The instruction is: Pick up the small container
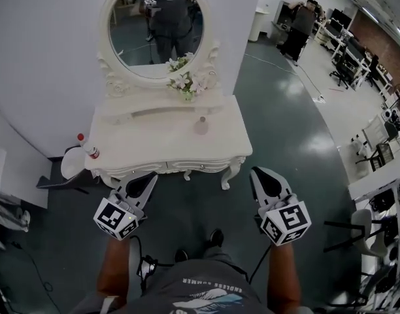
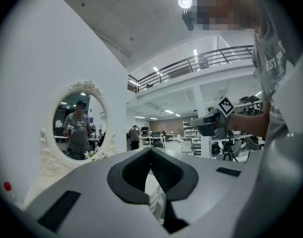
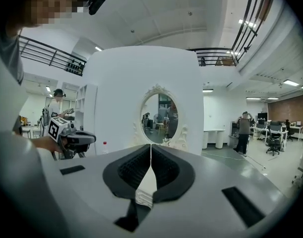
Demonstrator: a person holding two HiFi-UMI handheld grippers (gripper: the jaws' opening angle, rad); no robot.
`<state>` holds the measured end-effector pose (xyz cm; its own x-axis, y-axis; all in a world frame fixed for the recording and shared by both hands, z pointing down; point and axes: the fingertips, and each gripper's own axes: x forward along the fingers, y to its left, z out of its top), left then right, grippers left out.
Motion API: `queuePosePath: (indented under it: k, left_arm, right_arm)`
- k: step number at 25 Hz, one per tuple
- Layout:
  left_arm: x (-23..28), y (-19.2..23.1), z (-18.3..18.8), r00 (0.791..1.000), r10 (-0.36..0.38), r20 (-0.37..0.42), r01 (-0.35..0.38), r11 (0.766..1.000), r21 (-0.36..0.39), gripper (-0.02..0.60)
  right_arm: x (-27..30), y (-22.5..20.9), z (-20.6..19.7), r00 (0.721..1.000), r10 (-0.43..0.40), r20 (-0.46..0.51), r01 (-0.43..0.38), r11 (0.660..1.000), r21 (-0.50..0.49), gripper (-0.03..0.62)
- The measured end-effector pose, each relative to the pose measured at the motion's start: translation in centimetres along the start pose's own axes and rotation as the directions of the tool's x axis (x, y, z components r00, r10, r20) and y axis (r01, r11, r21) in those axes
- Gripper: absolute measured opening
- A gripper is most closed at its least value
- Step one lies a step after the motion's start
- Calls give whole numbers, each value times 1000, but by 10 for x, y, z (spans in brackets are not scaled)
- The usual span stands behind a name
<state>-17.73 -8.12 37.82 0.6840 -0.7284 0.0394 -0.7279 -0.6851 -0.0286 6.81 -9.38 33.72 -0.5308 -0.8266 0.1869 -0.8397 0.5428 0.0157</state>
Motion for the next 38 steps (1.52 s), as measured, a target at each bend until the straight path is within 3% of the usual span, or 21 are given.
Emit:
queuePosePath:
  k: [11,24,30,38]
  left_arm:
    - [53,22,-9,991,127,-41,-128,992,-15,17]
    - [119,9,-19,967,242,-75,-243,970,-8,17]
    - [148,6,-28,967,234,-95,-236,972,-4,17]
    - [187,17,-42,980,161,-118,-163,987,-3,17]
  right_arm:
    - [70,-59,4,990,143,-4,-143,990,-4,28]
    - [102,-131,-8,963,270,-7,-269,963,10,27]
    - [105,-157,-14,962,274,-9,-274,962,9,27]
    - [104,-179,-22,975,217,-40,-217,976,22,27]
